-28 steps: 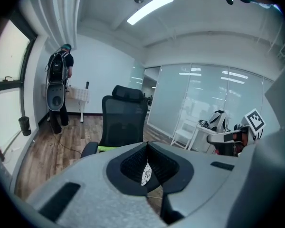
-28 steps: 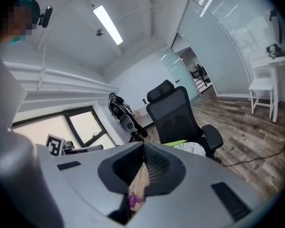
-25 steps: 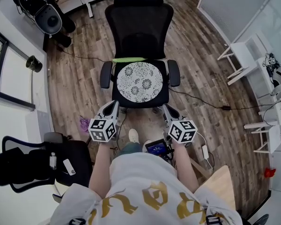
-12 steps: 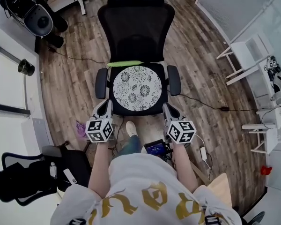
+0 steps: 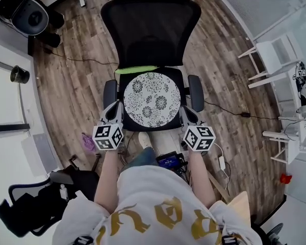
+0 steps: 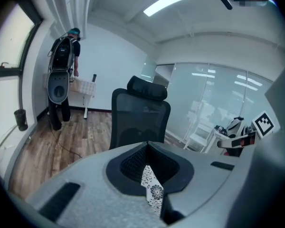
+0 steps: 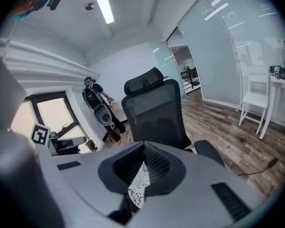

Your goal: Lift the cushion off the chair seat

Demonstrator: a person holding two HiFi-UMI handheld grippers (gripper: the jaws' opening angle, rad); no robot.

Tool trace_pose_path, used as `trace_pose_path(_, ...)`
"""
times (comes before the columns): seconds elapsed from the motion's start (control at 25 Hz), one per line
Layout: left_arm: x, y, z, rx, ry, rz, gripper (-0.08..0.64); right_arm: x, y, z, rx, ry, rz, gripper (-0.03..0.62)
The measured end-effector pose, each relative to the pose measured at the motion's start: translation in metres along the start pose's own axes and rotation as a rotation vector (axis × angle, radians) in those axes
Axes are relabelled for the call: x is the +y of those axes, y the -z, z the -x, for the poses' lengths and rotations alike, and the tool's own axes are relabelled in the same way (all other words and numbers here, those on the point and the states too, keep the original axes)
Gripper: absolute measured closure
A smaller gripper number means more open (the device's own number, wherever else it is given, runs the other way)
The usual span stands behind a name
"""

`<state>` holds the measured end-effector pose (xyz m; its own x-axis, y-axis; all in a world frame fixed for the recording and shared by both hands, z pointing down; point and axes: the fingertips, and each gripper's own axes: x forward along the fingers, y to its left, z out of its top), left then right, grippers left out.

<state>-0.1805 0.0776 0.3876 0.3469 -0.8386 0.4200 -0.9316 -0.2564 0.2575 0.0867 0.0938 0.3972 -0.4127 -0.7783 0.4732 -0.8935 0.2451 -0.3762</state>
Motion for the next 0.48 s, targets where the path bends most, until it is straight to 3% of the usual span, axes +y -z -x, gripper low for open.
trace_pose_path(0.12,0.013,-0.016,-0.015,-0.036,-0.035,-0.100,0.549,-0.007,-0.004,-0.018,0.003,0.053,0.012,0.581)
trace_pose_path(0.48,0.019,-0.018,-0.057,0.030,-0.009,-0.133,0.550,-0.014,-0.019,-0.034,0.012,0.095,0.073,0.581)
